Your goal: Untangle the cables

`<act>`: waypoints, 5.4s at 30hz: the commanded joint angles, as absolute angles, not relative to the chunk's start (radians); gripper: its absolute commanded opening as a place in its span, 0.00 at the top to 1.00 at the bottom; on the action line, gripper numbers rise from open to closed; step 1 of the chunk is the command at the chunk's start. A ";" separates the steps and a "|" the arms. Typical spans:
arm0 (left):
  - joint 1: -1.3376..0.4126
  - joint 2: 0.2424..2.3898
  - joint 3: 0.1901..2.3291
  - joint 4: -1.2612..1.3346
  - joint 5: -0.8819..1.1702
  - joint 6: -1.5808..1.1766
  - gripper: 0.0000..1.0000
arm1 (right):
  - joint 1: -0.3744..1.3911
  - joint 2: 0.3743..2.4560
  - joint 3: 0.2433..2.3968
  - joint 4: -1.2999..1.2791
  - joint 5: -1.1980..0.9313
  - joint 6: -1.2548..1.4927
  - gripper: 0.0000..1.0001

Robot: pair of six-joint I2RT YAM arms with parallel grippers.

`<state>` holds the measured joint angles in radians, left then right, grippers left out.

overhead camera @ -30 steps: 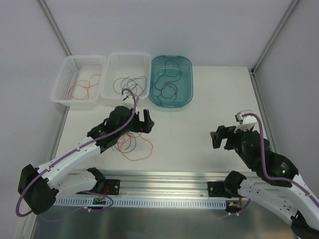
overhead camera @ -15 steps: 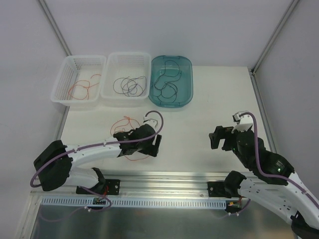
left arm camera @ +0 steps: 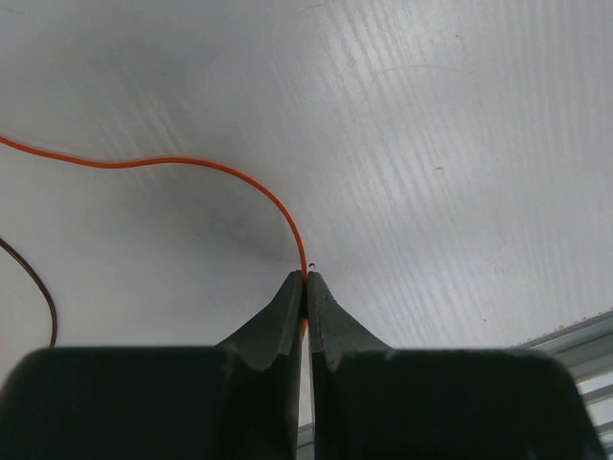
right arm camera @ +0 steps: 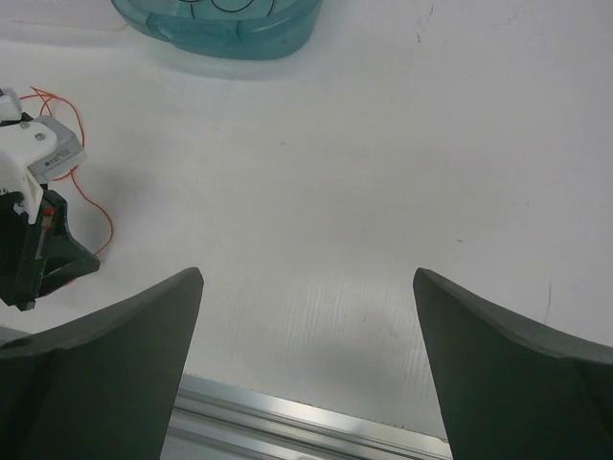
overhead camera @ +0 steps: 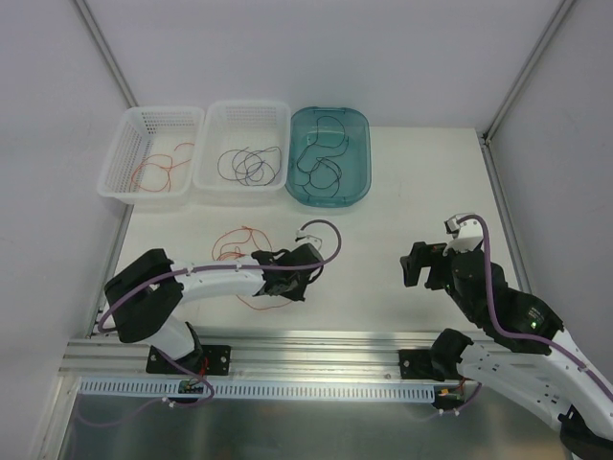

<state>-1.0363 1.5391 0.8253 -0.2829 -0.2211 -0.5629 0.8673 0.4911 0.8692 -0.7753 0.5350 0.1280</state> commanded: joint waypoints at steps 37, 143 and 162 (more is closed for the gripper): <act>-0.699 1.112 1.660 -0.601 -0.130 -0.192 1.00 | 0.865 0.811 0.746 -0.257 -0.056 0.129 0.05; 0.144 1.887 1.974 -0.316 -0.197 -0.084 0.01 | 0.672 0.953 0.933 -0.699 0.156 -0.084 0.00; -0.268 1.195 1.061 -0.314 0.101 -0.350 0.01 | 0.476 1.190 0.756 -0.445 0.035 0.098 0.01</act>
<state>-0.2234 1.2350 1.1767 -0.3016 0.0555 -0.2882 0.4763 1.1316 0.7673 -0.5621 0.0853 0.0704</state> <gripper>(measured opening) 0.990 0.991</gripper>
